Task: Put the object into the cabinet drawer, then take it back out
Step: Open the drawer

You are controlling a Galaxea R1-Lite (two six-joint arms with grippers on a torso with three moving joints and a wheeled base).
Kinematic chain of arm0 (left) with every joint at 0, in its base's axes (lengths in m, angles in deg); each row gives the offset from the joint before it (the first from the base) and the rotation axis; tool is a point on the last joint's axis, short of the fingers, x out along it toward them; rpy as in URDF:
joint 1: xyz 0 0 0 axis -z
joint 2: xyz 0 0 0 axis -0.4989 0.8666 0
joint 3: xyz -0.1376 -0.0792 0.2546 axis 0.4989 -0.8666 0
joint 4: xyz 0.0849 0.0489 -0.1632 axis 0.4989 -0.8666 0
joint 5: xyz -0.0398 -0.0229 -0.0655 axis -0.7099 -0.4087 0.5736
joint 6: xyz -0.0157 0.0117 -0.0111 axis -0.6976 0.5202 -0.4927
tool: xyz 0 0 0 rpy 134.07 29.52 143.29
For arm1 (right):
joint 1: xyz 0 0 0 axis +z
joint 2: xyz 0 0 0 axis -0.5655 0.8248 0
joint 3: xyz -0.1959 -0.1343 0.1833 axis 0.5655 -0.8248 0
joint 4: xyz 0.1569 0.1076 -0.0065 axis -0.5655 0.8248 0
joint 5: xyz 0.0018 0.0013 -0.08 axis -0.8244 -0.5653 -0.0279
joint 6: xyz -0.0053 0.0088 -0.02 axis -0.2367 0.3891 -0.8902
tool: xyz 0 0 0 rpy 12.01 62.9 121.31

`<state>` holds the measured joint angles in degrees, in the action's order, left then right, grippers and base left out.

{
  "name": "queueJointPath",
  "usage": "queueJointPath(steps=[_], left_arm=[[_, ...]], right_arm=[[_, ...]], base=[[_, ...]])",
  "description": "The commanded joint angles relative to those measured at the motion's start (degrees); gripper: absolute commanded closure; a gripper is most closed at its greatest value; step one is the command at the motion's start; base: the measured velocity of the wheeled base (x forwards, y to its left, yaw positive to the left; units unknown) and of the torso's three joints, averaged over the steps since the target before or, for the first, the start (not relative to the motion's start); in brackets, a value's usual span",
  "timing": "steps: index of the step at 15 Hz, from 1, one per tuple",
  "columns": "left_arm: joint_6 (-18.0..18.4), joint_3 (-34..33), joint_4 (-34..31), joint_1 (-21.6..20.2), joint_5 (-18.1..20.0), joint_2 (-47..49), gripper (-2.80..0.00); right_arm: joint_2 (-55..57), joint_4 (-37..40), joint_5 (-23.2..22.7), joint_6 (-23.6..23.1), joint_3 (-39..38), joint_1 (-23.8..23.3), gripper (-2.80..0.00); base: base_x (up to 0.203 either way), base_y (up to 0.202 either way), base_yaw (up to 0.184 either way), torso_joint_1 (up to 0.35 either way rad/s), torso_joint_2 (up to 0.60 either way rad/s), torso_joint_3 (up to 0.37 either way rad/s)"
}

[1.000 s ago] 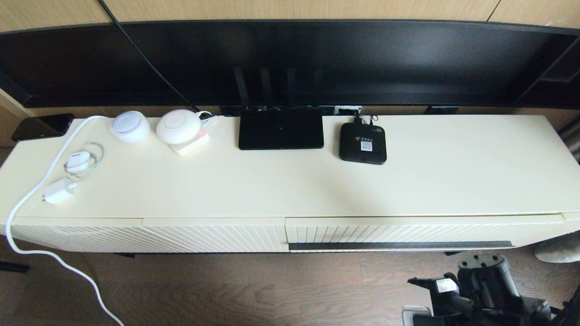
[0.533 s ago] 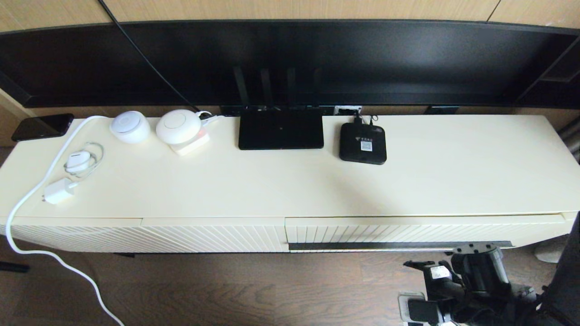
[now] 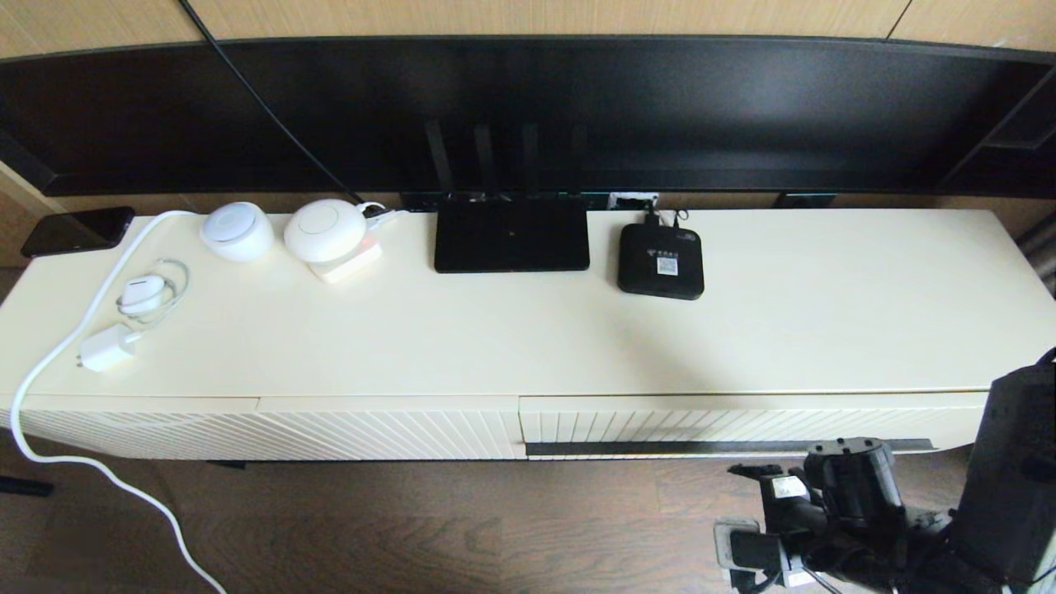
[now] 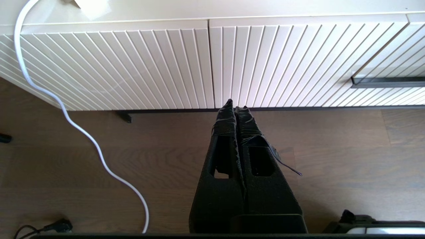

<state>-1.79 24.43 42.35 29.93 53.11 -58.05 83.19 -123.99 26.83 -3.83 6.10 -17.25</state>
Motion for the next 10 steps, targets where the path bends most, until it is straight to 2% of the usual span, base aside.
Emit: queueJointPath(steps=[1, 10], left_arm=[[0.01, -0.01, 0.00, 0.00, 0.00, 0.07, 0.00], [0.01, -0.01, 0.00, 0.00, 0.00, 0.09, 0.00]], right_arm=[[0.96, -0.34, -0.04, -0.44, 1.10, -0.22, -2.80], [2.85, -1.51, -0.22, -0.53, 3.28, -1.41, -2.80]], base=[[0.000, 0.000, 0.000, 0.000, 0.00, 0.000], [0.000, 0.000, 0.000, 0.000, 0.00, 0.000]])
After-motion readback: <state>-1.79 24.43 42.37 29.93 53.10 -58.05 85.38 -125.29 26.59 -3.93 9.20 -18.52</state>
